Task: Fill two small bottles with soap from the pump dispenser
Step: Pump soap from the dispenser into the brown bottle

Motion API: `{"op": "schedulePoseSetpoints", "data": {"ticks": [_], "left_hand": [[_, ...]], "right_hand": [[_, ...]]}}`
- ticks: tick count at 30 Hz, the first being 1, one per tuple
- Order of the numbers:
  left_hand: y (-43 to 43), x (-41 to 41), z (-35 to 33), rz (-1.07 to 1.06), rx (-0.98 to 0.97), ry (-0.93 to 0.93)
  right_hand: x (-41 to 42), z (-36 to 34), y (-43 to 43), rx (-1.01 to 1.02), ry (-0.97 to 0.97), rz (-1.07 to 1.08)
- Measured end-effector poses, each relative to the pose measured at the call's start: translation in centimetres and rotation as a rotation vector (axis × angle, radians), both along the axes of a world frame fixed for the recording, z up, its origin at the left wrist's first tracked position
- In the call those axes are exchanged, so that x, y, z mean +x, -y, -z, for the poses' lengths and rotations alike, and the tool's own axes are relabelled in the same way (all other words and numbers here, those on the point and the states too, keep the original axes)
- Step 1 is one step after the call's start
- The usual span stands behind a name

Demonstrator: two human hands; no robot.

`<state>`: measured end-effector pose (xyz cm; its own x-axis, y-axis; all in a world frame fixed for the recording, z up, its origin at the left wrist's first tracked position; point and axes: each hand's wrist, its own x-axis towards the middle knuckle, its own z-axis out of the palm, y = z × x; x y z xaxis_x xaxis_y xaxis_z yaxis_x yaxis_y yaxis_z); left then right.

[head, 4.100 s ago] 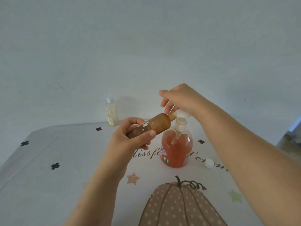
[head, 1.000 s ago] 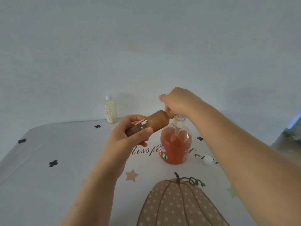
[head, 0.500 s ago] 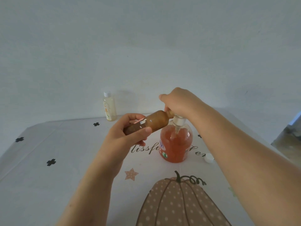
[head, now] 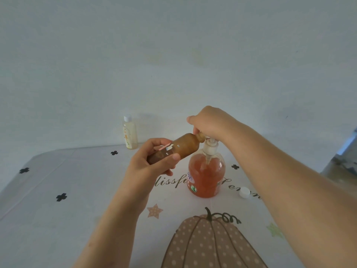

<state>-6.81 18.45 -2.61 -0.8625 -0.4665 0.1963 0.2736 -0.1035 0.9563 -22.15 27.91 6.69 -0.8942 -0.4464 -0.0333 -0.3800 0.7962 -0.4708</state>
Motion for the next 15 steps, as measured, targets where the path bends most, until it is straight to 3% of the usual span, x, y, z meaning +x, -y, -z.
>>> {"op": "schedulePoseSetpoints", "data": {"ticks": [15], "left_hand": [[0.7, -0.1, 0.6, -0.002, -0.007, 0.072]], "right_hand": [[-0.7, 2.0, -0.1, -0.039, 0.003, -0.029]]}}
